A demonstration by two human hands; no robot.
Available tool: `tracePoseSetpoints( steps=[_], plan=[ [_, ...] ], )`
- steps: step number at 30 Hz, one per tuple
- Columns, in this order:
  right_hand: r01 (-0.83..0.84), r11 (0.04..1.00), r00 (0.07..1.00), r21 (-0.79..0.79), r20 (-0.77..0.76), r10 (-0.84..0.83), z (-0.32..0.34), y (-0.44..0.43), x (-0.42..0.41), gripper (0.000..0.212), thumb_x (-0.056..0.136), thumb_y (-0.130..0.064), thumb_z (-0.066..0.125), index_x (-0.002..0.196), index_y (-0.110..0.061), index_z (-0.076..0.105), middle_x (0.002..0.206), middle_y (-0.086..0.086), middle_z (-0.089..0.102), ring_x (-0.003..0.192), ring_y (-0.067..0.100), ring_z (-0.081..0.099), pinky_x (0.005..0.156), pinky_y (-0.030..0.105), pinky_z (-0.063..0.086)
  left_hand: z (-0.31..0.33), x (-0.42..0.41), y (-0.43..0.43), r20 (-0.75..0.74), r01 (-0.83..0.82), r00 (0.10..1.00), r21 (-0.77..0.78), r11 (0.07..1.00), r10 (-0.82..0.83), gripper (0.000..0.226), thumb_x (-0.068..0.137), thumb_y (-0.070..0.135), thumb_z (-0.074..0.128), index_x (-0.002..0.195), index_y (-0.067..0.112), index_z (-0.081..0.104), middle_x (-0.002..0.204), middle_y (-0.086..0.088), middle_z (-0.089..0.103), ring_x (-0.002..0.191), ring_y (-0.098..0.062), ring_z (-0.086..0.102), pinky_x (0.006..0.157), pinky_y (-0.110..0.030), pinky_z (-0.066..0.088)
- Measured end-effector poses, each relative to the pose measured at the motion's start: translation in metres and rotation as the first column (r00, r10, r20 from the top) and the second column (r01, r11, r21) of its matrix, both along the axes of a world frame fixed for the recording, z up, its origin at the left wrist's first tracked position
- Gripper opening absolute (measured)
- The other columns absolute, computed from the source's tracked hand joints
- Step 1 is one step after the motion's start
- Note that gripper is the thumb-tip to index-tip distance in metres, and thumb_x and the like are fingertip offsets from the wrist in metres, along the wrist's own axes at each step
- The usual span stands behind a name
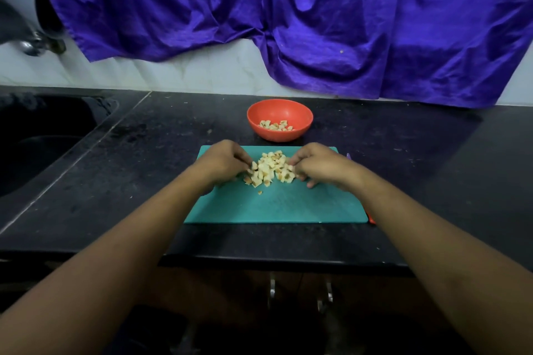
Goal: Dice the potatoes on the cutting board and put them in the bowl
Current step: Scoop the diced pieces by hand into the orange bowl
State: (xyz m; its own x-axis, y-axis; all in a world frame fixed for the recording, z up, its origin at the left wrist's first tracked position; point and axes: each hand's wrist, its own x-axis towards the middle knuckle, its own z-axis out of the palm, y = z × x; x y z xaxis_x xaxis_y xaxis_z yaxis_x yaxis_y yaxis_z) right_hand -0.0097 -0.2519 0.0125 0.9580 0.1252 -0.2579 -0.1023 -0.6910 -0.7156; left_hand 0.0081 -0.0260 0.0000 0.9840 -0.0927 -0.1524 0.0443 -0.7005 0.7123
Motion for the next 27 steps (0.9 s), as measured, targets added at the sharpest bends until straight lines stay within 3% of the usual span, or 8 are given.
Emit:
tracePoseSetpoints(
  steps=[3,7,13,16,19,23,25,27],
  plan=[
    [0.066,0.993,0.998,0.101,0.005,-0.067,0.007,-0.011,0.008,0.021,0.098,-0.005,0.053,0.108,-0.009,0.071,0.089,0.006,0.068,0.078,0.015,0.063,0.063,0.029,0.054,0.004,0.001,0.001,-0.021,0.011,1.000,-0.138,0.990,-0.014,0.016,0.098,0.007,0.065,0.107,0.015,0.075,0.100,-0.003,0.074,0.092,-0.016,0.070,0.075,-0.029,0.060],
    [0.144,0.989,0.983,-0.020,0.114,-0.141,0.001,-0.025,0.029,0.017,0.100,-0.015,0.053,0.104,-0.017,0.069,0.097,0.006,0.067,0.084,0.016,0.062,0.062,0.031,0.054,0.003,0.010,0.007,0.064,-0.028,0.998,0.022,0.999,0.027,0.019,0.099,0.016,0.063,0.116,0.019,0.072,0.109,0.001,0.068,0.090,-0.015,0.066,0.076,-0.032,0.059],
    [-0.107,0.945,0.967,-0.309,0.190,0.171,-0.009,0.014,0.046,0.031,0.104,-0.038,0.051,0.125,-0.024,0.069,0.127,0.002,0.058,0.114,0.020,0.057,0.100,0.042,0.049,0.004,0.015,-0.017,-0.026,0.060,0.998,0.008,0.998,-0.060,0.027,0.099,0.007,0.055,0.115,0.016,0.075,0.110,-0.005,0.071,0.097,-0.022,0.069,0.090,-0.042,0.060],
    [-0.184,0.915,0.944,-0.359,0.195,0.267,-0.010,0.030,0.042,0.033,0.106,-0.036,0.046,0.127,-0.023,0.067,0.123,0.004,0.051,0.116,0.023,0.053,0.101,0.042,0.046,0.005,0.014,-0.021,-0.043,0.107,0.993,-0.065,0.992,-0.109,0.026,0.099,0.002,0.053,0.105,0.014,0.075,0.098,-0.005,0.072,0.087,-0.017,0.066,0.080,-0.035,0.059],
    [-0.248,0.938,0.940,-0.242,0.176,0.294,-0.005,0.025,0.036,0.027,0.105,-0.022,0.048,0.119,-0.016,0.070,0.112,-0.003,0.061,0.108,0.017,0.059,0.089,0.034,0.049,0.005,0.010,-0.010,-0.033,0.102,0.994,-0.152,0.983,-0.108,0.026,0.100,0.002,0.053,0.105,0.016,0.075,0.096,-0.002,0.072,0.084,-0.012,0.066,0.073,-0.028,0.055],
    [-0.232,0.972,0.965,-0.022,0.117,0.233,0.009,-0.003,0.027,0.021,0.104,-0.012,0.052,0.107,-0.018,0.072,0.098,-0.003,0.070,0.089,0.011,0.064,0.066,0.020,0.048,0.011,0.009,0.014,0.079,0.108,0.990,0.091,0.990,-0.116,0.034,0.094,0.004,0.059,0.120,0.021,0.073,0.105,0.006,0.068,0.101,-0.012,0.066,0.093,-0.036,0.056],
    [-0.196,0.980,0.976,-0.030,0.085,0.198,0.014,-0.019,0.027,0.016,0.102,-0.018,0.059,0.114,-0.021,0.068,0.106,0.008,0.069,0.089,0.017,0.064,0.068,0.031,0.051,0.015,0.010,0.022,0.021,0.122,0.991,0.240,0.963,-0.130,0.046,0.089,0.012,0.066,0.134,0.022,0.064,0.111,0.004,0.066,0.103,-0.015,0.064,0.094,-0.038,0.055],
    [-0.186,0.973,0.982,-0.138,-0.005,0.188,0.015,-0.028,0.028,0.036,0.094,-0.031,0.073,0.128,-0.025,0.061,0.116,0.006,0.063,0.095,0.018,0.064,0.072,0.036,0.056,0.018,0.011,0.023,-0.106,0.164,0.985,0.320,0.933,-0.137,0.069,0.084,0.025,0.078,0.147,0.022,0.051,0.126,0.000,0.060,0.109,-0.019,0.062,0.096,-0.040,0.055]
  ],
)
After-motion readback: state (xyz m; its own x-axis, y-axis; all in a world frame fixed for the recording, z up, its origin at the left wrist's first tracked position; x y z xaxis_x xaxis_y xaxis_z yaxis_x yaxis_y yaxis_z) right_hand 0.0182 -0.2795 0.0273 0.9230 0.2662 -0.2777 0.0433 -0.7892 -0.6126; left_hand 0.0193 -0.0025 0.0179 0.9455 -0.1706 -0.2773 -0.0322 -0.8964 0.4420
